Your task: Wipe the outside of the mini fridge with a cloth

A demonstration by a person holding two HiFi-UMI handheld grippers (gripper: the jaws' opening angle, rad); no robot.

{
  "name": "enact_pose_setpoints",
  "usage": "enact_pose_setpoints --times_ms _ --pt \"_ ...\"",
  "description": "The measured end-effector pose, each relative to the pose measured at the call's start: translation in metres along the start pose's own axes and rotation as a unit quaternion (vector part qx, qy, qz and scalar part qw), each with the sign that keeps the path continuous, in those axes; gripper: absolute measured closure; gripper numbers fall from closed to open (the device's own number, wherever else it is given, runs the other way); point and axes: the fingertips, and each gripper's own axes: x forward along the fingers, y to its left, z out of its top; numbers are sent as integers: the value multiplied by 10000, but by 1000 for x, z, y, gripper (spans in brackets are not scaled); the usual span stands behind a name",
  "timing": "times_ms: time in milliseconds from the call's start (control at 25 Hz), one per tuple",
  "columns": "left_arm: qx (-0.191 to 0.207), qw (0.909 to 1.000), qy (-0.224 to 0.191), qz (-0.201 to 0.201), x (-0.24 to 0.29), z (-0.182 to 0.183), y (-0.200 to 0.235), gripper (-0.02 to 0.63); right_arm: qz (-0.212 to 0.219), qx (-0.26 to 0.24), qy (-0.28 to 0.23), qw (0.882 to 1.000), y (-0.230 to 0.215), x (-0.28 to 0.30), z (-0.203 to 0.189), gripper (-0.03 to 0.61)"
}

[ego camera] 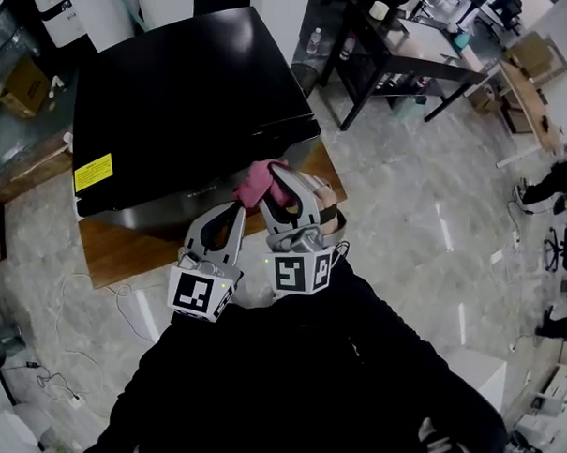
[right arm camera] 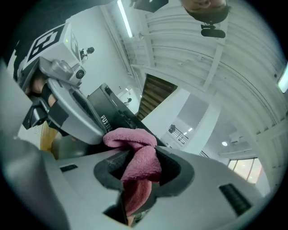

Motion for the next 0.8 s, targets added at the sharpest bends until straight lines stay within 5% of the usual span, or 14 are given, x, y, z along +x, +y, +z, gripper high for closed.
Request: enact_pose_setpoints --times_ms 240,480,800 --pt "41 9962 82 868 2 2 24 607 192 -40 -626 9978 15 14 -22 440" --pt "127 9852 571 1614 -23 -60 35 607 610 -122 -833 9946 76 17 -46 440" --pt "-277 9792 843 1827 -13 -131 43 607 1351 -140 -657 9886 149 22 -89 442"
